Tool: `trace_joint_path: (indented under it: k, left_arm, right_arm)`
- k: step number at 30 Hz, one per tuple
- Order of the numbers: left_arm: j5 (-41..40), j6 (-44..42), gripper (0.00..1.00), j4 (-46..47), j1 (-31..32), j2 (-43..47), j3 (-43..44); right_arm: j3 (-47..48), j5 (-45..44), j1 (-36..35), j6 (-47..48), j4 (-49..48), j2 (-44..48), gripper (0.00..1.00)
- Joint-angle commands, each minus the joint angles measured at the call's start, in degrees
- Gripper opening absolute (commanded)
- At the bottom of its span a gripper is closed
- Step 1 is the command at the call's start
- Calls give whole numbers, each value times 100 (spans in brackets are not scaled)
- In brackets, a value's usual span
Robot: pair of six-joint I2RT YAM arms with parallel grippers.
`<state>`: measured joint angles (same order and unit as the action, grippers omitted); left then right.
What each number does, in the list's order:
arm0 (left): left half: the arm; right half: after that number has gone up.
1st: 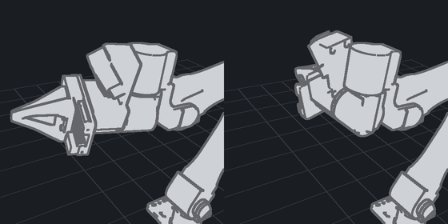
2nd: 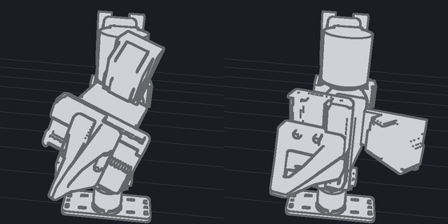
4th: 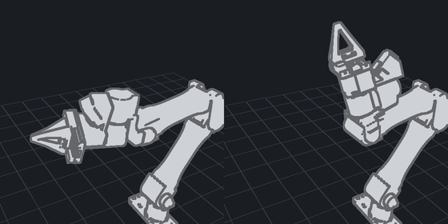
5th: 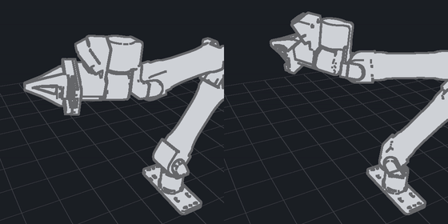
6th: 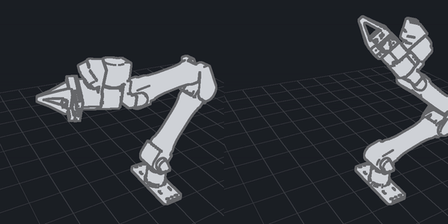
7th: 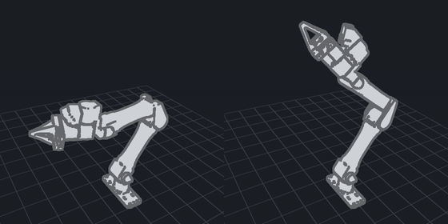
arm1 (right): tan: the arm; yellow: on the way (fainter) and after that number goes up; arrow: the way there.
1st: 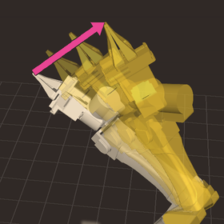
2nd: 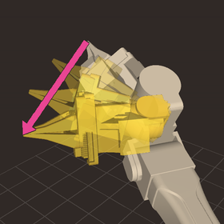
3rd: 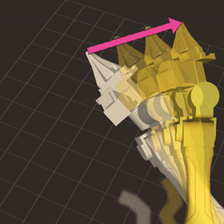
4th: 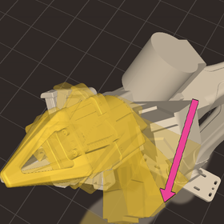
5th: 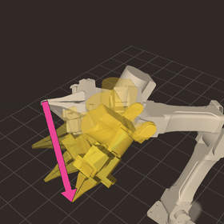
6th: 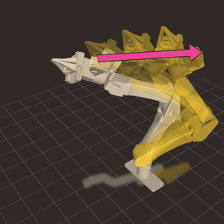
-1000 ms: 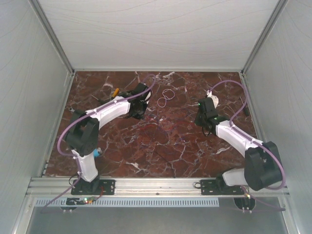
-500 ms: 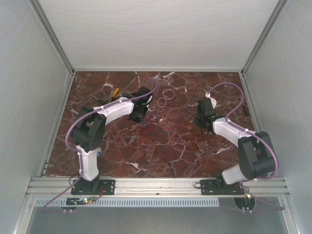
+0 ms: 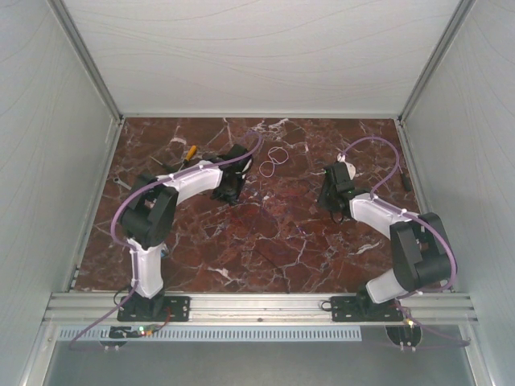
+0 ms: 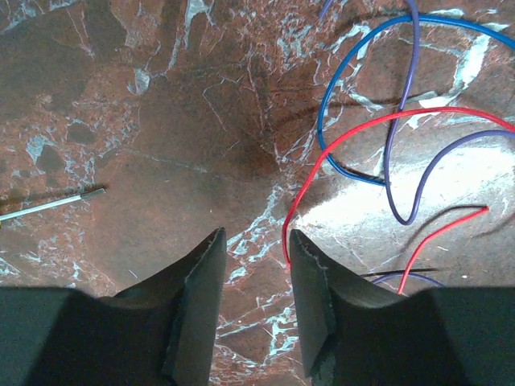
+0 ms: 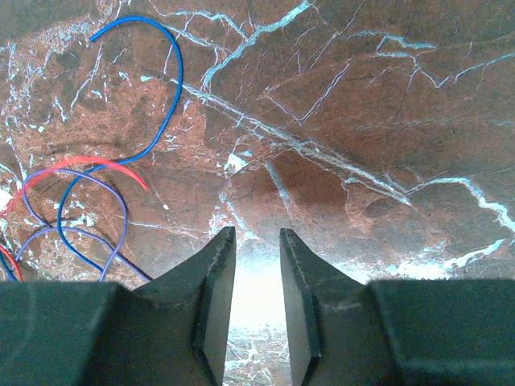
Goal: Zip-tie the wires
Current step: Straighten the cable at the center of the board.
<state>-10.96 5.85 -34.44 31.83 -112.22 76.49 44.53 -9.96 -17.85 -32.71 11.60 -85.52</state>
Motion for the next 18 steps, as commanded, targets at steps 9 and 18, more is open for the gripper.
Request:
trace_joint_path:
  k: [9,18]
  left_arm:
    - [-17,38,71,30,-4,371,49]
    - [-280,-8,99,112,-2,793,-107]
  right_arm:
    - [-45,-202,49,-69,-124,372,30]
    - [-242,4,32,35,-333,976,33]
